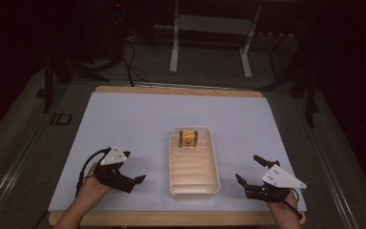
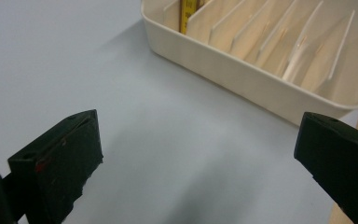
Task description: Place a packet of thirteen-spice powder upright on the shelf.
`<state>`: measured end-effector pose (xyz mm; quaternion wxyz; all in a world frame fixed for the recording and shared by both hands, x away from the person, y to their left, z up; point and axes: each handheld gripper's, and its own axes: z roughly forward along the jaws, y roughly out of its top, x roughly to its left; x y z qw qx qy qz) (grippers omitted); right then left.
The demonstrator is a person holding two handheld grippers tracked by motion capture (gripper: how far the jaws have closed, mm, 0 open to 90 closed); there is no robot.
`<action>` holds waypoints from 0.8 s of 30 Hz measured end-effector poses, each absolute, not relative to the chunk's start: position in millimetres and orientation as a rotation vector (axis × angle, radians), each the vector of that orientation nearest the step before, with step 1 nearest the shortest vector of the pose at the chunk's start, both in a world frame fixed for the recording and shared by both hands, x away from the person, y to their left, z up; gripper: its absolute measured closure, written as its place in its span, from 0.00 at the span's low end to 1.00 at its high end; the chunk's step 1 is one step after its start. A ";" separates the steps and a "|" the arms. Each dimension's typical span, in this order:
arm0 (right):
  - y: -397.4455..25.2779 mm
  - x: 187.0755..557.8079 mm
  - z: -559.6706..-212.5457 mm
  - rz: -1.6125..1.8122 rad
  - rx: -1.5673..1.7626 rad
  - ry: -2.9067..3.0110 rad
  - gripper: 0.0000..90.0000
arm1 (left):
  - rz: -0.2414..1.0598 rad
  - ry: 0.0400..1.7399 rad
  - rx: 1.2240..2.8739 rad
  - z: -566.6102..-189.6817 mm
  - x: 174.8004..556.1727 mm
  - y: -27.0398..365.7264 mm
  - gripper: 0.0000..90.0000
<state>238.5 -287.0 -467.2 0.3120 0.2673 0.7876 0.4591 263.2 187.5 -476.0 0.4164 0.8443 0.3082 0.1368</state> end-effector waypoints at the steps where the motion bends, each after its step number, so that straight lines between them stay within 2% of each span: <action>1: -287.3 238.4 -467.3 1.210 0.706 2.078 0.17 | 0.349 0.778 2.123 -476.2 261.6 188.3 0.01; 24: -296.8 241.1 -475.8 1.216 0.787 2.031 0.17 | 0.408 0.847 2.010 -486.1 252.0 205.8 0.01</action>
